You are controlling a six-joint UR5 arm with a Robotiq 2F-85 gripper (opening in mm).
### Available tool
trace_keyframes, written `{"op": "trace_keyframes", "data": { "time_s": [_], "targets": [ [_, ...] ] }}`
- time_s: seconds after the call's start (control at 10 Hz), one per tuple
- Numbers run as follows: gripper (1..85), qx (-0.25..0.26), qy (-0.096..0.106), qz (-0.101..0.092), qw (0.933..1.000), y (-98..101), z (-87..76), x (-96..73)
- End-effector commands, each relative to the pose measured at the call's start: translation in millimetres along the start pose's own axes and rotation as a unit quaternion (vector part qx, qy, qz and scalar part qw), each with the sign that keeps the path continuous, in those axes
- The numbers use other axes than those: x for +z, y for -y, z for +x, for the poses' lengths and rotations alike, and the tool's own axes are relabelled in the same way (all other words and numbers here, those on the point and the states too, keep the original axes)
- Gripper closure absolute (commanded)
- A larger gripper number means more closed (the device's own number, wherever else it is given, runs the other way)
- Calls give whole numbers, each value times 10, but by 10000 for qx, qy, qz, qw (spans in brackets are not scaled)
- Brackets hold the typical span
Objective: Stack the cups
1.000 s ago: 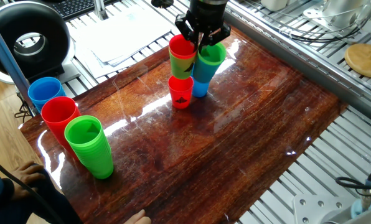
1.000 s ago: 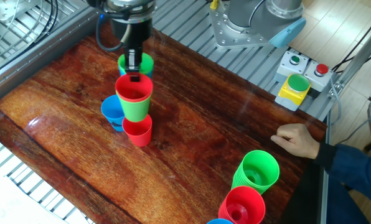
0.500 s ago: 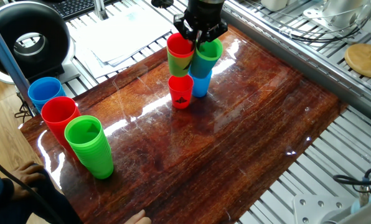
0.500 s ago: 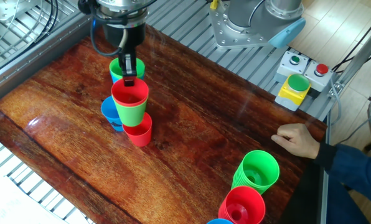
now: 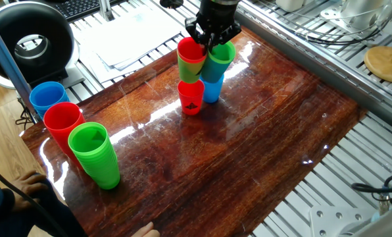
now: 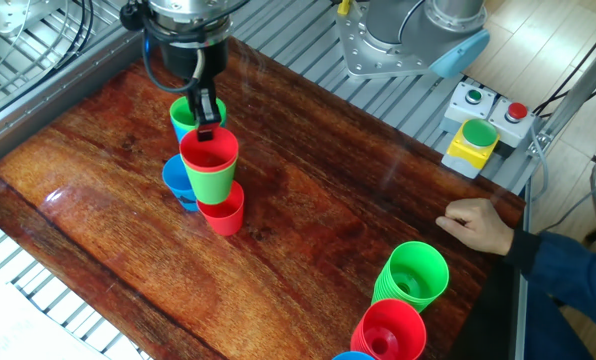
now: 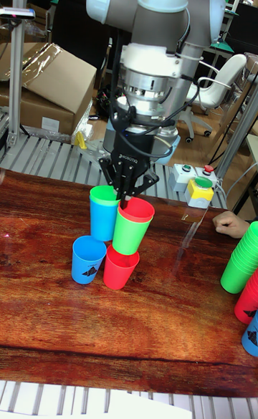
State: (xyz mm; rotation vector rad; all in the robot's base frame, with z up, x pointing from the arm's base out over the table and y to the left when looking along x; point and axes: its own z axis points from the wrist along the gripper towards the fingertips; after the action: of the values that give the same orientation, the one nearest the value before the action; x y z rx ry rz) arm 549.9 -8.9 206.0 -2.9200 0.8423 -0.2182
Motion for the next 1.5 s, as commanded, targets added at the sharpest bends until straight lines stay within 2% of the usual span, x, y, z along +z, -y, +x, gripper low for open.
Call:
{"op": "trace_keyframes", "data": {
  "time_s": [0.0,0.3,1.0,1.4],
  "targets": [
    [843,-337,14,97,9994,-44,50,52],
    [843,-601,58,157,9981,-28,68,94],
    [843,-609,122,131,9980,-73,69,140],
    [843,-598,154,191,9979,-71,67,177]
  ]
}}
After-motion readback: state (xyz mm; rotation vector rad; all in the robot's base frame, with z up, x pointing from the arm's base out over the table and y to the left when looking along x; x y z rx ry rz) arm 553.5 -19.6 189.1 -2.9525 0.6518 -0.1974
